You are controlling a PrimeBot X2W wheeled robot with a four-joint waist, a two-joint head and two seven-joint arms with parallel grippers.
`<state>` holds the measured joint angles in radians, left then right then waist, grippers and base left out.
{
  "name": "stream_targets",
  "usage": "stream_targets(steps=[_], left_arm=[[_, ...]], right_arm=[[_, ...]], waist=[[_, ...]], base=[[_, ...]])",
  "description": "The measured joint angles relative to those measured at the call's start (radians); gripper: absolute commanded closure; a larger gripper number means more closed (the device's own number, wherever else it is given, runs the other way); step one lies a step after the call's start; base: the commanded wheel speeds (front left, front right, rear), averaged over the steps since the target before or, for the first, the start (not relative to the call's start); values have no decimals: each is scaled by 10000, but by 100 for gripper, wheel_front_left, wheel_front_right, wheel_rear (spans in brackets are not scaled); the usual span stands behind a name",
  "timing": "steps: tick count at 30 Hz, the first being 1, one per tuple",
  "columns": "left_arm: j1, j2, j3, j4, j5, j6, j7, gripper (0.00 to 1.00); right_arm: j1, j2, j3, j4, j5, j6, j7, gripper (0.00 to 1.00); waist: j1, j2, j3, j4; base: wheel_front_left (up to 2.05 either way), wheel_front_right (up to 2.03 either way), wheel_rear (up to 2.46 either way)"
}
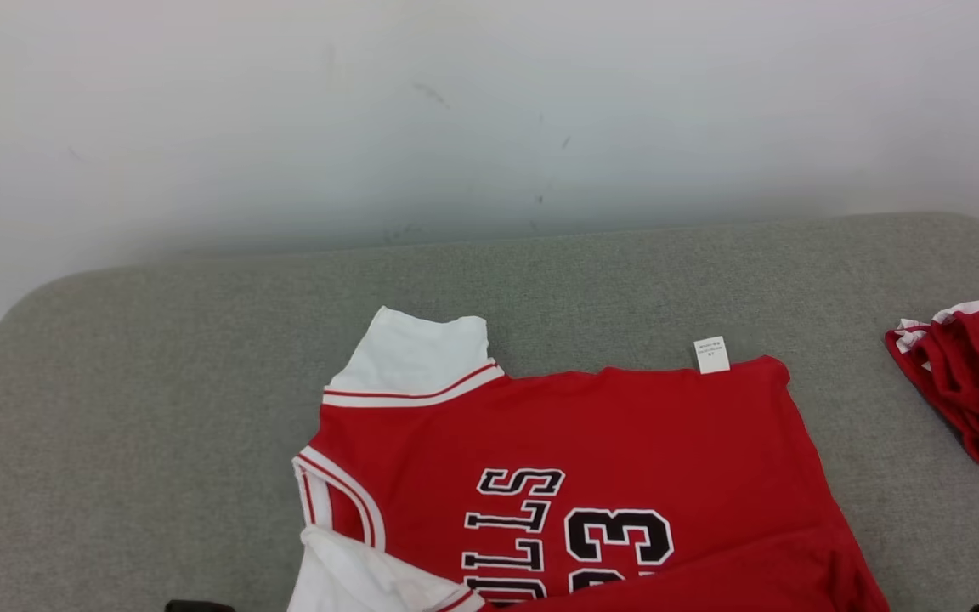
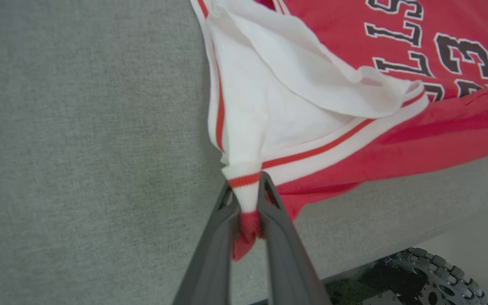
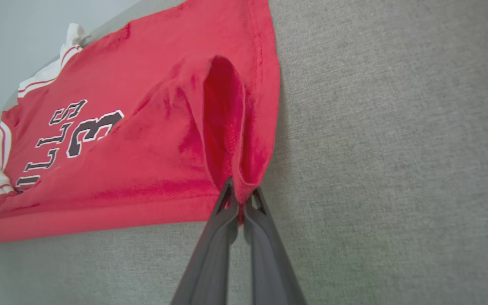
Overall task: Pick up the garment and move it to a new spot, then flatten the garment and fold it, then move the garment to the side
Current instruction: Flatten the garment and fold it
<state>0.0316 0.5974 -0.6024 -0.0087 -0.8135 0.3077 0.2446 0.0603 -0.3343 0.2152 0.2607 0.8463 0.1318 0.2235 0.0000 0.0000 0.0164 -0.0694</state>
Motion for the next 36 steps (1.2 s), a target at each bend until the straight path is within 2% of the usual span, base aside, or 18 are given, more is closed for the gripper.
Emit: stream_targets(steps=[4, 5, 6, 7, 8, 9, 17, 23, 29, 36], left_arm=[[244, 140, 8, -579, -182, 192, 339, 100], [288, 144, 6, -617, -198, 205, 359, 100], [306, 140, -10, -617, -199, 240, 362, 100], [310, 140, -38, -594, -217, 247, 401, 85], [313, 123, -75, -556, -230, 242, 447, 61], [315, 90, -100, -500, -232, 230, 445, 0], [37, 109, 4, -318, -67, 104, 77, 0], [-1285, 633, 385, -579, 543, -203, -190, 0], [-3395, 886, 556, -383, 656, -1085, 407, 0], [-6333, 736, 516, 811, 414, -2332, 1737, 0]], right_arm=[[627, -94, -508, -451, 42, 2, 654, 100], [701, -63, -639, -499, -33, 2, 708, 91], [728, -12, -748, -518, -107, 2, 802, 42], [737, 75, -830, -533, -215, 2, 851, 0], [742, 182, -905, -529, -345, 2, 930, 0], [751, 272, -966, -500, -428, 0, 997, 0], [804, 596, -1595, -849, -1112, 0, 1277, 0], [277, 746, -2151, -1641, -1523, 0, 991, 0], [-1226, 1149, -2487, -1599, -2230, 0, 832, 0], [-3713, 1369, -2445, -537, -2635, 0, 957, 0]], waist=[[0, 0, 132, 20], [0, 0, 159, 14], [0, 0, 176, 0], [0, 0, 186, -16], [0, 0, 191, -30], [0, 0, 186, -39], [0, 0, 121, -92], [0, 0, 182, -226], [0, 0, 647, -384], [1, 0, 1704, -576]], base=[[0, 0, 0], [0, 0, 0], [0, 0, 0], [0, 0, 0], [0, 0, 0], [0, 0, 0], [0, 0, 0], [0, 0, 0], [0, 0, 0], [0, 0, 0]])
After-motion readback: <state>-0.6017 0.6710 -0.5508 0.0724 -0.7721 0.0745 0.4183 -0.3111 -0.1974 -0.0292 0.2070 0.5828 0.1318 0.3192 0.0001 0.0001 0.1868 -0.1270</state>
